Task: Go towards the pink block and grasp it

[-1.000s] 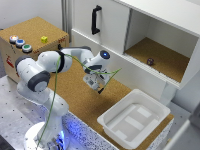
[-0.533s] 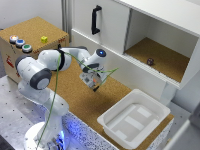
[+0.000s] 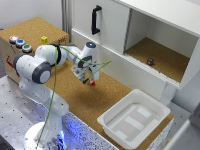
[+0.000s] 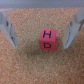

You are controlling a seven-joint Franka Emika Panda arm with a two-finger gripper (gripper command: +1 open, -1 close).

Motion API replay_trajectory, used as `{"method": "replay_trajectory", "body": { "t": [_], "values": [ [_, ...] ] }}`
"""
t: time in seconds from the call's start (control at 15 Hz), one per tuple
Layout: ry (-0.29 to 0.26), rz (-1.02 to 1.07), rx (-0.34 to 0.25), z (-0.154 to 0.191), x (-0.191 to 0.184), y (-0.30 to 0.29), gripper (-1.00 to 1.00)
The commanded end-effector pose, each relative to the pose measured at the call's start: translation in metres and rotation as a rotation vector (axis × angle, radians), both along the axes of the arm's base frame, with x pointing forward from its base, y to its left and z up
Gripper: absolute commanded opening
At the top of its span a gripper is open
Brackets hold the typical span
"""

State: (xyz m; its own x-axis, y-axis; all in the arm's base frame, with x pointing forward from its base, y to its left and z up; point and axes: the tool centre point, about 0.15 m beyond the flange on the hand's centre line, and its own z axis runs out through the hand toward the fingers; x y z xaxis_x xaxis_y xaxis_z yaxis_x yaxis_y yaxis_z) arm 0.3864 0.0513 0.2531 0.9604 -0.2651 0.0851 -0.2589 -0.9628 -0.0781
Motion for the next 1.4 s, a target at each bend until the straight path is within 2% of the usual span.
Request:
{"method": "replay_trajectory", "body": {
  "t": [0.0,0.33,0.4,0.87,1.13,1.33],
  "values": [
    [0.026,-0.030,-0.027,-0.023,0.028,-0.017,1.00],
    [0.002,-0.031,0.005,-0.035,0.040,-0.026,1.00],
    [-0.015,-0.035,-0.007,-0.035,0.040,-0.024,-1.00],
    [0.011,-0.069,0.011,-0.053,0.041,-0.022,-1.00],
    [-0.042,-0.089,0.032,-0.046,0.039,-0.026,-1.00],
    [-0.088,-0.019,0.035,-0.022,0.036,-0.024,-1.00]
  ]
}}
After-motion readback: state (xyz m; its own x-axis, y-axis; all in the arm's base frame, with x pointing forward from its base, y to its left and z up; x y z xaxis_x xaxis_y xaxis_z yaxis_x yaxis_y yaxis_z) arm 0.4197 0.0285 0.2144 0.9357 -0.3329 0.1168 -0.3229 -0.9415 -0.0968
